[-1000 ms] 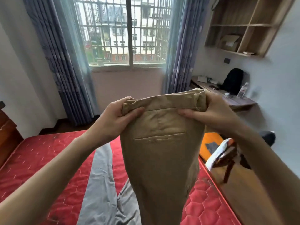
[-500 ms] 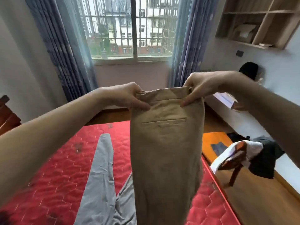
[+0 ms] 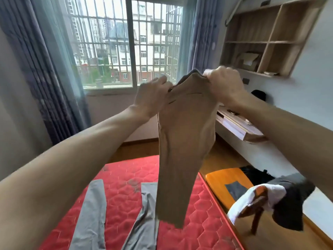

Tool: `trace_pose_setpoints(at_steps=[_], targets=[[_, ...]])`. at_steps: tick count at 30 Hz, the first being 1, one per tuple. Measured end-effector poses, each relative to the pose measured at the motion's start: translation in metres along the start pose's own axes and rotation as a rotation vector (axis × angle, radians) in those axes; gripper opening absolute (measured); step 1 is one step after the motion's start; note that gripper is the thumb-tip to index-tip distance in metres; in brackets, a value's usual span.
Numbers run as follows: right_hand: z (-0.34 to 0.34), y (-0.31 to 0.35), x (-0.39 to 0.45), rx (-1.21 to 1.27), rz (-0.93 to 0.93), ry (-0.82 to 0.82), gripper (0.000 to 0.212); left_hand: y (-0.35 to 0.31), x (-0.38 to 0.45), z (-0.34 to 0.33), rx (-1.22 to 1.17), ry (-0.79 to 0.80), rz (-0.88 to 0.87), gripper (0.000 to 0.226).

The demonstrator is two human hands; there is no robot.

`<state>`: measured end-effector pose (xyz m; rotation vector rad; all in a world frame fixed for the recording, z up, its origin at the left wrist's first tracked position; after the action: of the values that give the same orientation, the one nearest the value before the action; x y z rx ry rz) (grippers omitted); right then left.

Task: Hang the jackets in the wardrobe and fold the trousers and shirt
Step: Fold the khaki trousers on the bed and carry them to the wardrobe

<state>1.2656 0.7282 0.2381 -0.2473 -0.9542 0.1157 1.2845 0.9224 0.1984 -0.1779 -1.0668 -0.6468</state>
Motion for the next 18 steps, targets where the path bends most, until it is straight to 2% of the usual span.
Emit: trace_pose_setpoints(at_steps=[3, 7, 9, 11, 13, 15, 18], targets=[[0.013, -0.021, -0.022, -0.042, -0.011, -0.065, 0.019, -0.021, 0.008, 0.01, -0.007, -0.09, -0.107, 0.034], [0.025, -0.016, -0.091, 0.037, 0.075, -0.072, 0.019, -0.047, -0.033, 0.007, -0.067, -0.001, -0.194, 0.023], [0.02, -0.004, -0.137, 0.039, 0.131, 0.015, 0.018, -0.062, -0.072, 0.005, -0.104, 0.016, -0.201, 0.014], [0.011, 0.011, -0.191, 0.017, 0.145, 0.097, 0.009, -0.082, -0.12, -0.006, -0.118, 0.06, -0.223, 0.013], [0.0, 0.031, -0.253, 0.069, 0.157, 0.151, 0.019, -0.106, -0.18, -0.027, -0.163, 0.159, -0.212, 0.016], [-0.019, 0.055, -0.322, 0.098, 0.154, 0.247, 0.032, -0.132, -0.252, -0.053, -0.204, 0.326, -0.172, 0.019], [-0.065, 0.094, -0.436, 0.121, 0.079, 0.473, 0.039, -0.18, -0.372, -0.091, -0.252, 0.603, -0.161, 0.038]])
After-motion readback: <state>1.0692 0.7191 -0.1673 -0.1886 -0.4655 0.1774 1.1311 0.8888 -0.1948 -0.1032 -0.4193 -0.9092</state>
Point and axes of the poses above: each hand's wrist, its own x-axis towards the middle knuckle, its own z-axis out of the back of the hand, y = z × x, the point moved 7 cm from there along x, towards the middle knuckle, and after that the axes turned 12 degrees about -y, right-handed, at the moved point
